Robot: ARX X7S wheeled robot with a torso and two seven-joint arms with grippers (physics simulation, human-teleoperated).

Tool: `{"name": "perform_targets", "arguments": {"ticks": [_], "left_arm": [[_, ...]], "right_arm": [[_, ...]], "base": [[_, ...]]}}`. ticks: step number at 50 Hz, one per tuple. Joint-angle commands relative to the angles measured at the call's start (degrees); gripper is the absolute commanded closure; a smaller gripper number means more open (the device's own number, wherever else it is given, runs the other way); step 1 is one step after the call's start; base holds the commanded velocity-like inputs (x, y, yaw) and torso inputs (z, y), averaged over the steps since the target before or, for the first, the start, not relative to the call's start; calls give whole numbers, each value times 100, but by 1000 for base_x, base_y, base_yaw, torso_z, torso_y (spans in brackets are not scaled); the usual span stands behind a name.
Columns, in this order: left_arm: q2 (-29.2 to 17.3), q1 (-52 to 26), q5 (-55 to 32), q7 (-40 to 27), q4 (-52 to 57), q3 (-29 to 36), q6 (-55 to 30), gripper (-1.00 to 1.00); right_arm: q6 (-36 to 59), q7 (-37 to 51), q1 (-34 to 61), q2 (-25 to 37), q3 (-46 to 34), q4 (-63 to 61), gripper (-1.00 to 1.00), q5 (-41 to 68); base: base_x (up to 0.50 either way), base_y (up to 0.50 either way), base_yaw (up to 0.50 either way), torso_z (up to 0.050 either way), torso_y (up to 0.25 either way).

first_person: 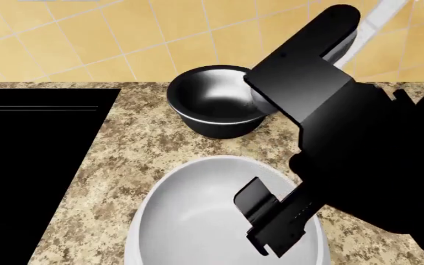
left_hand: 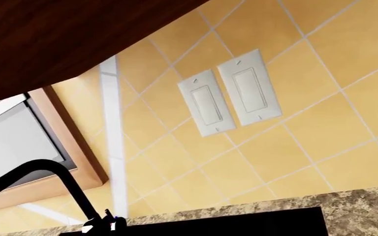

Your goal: Stack the bowls in the sink.

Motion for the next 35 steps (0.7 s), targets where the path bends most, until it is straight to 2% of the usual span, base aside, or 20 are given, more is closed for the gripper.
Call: {"name": "perform_targets", "arguments": {"ticks": [1,35], "left_arm": [[-4,-11,16,21,12,45,36,-100],[-67,-52,33,61,51,142,134,-100]], "right_arm": [[3,-101,-229,72,-185,-71,-100,-243],[-127,-458,-1090,162,-601,-160,-100,-1102]], "base": [[0,0,0,0,0],[0,0,0,0,0]]}}
